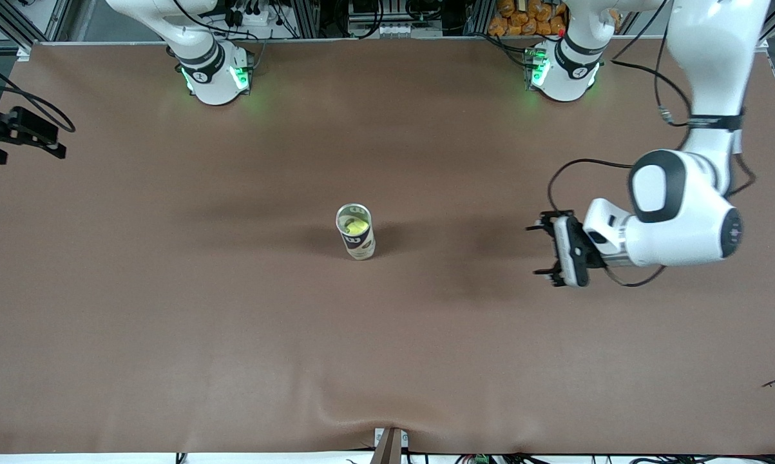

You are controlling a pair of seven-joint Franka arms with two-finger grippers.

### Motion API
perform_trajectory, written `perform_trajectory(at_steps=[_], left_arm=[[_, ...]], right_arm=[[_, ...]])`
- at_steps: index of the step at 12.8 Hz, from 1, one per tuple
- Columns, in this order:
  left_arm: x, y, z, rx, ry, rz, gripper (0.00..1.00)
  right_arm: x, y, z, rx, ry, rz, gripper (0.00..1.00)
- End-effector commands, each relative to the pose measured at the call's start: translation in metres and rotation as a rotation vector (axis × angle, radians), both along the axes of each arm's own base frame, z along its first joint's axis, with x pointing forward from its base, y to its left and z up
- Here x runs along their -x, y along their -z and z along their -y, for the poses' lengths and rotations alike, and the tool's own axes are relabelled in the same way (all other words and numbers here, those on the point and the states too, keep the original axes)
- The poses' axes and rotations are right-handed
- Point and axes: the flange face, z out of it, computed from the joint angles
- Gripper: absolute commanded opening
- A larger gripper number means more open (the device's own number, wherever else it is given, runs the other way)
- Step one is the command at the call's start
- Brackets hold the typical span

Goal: Insert tennis ball vertically with right arm

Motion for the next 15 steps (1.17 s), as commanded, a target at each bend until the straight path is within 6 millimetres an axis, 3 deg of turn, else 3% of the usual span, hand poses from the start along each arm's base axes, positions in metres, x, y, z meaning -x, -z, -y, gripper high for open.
perform_trajectory(at_steps=[1,5,9,13,15], left_arm=[[0.001,-0.053,-0.01,-0.173,-0.124,-0.098,1.0],[0.013,-0.134,-0.021,-0.414,-0.431,-0.165,1.0],[0.049,-0.2,-0.024,-0.503,-0.76,-0.247,1.0],[0.075,-0.239,-0.022,-0.618,-1.111,-0.273,1.0],[0.086,-0.254,-0.023,-0.637,-1.186,-0.264,1.0]], right_arm=[[0.008,-0.003,0.002,0.022,0.099,-0.017,1.0],[0.006,-0.002,-0.011,-0.023,0.198,-0.02,1.0],[0.005,0.002,-0.011,-0.037,0.152,-0.022,1.0],[0.002,0.001,-0.012,-0.024,0.109,-0.005,1.0],[0.002,0.001,-0.01,-0.018,0.109,-0.005,1.0]])
